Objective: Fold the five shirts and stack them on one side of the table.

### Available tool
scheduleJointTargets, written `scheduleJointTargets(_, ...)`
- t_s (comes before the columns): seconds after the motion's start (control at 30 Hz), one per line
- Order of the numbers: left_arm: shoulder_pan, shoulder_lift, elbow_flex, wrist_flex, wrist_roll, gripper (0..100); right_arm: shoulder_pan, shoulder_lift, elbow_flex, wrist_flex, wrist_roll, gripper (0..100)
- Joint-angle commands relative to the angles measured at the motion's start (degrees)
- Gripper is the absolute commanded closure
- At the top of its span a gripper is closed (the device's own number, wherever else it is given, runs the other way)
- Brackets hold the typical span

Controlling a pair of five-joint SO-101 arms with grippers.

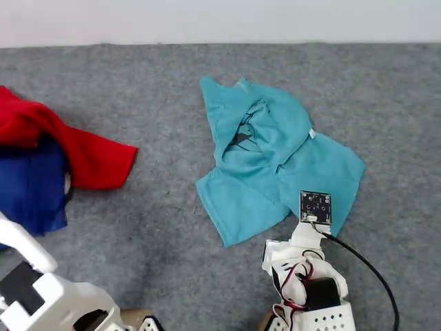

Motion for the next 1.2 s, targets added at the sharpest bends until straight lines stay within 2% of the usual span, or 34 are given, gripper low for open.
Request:
scheduleJointTargets(0.0, -0.62, -6.07, -1.54, 3.78, 1.14, 75, -0.13, -0.57, 0.88, 0.48, -0.53, 98.7)
scheduleJointTargets(0.23, 1.23, -15.47, -1.36, 12.04, 9.67, 75, -0.13, -0.57, 0.88, 0.48, -0.53, 98.7)
scheduleJointTargets(0.43, 5.27, -24.53, -1.36, 26.9, 14.24, 76, -0.13, -0.57, 0.88, 0.48, -0.53, 98.7)
scheduleJointTargets(0.63, 9.58, -30.33, -1.19, 38.15, 14.95, 93, -0.13, -0.57, 0.88, 0.48, -0.53, 98.7)
scheduleJointTargets(0.7, 10.73, -30.95, -0.48, 39.21, 14.95, 99, -0.13, -0.57, 0.88, 0.48, -0.53, 98.7)
scheduleJointTargets(0.9, 10.99, -37.27, 4.35, 39.3, 19.6, 99, -0.13, -0.57, 0.88, 0.48, -0.53, 98.7)
scheduleJointTargets(1.17, 14.68, -52.92, 16.13, 39.21, 20.22, 99, -0.4, -0.57, 0.88, 0.48, -0.53, 98.7)
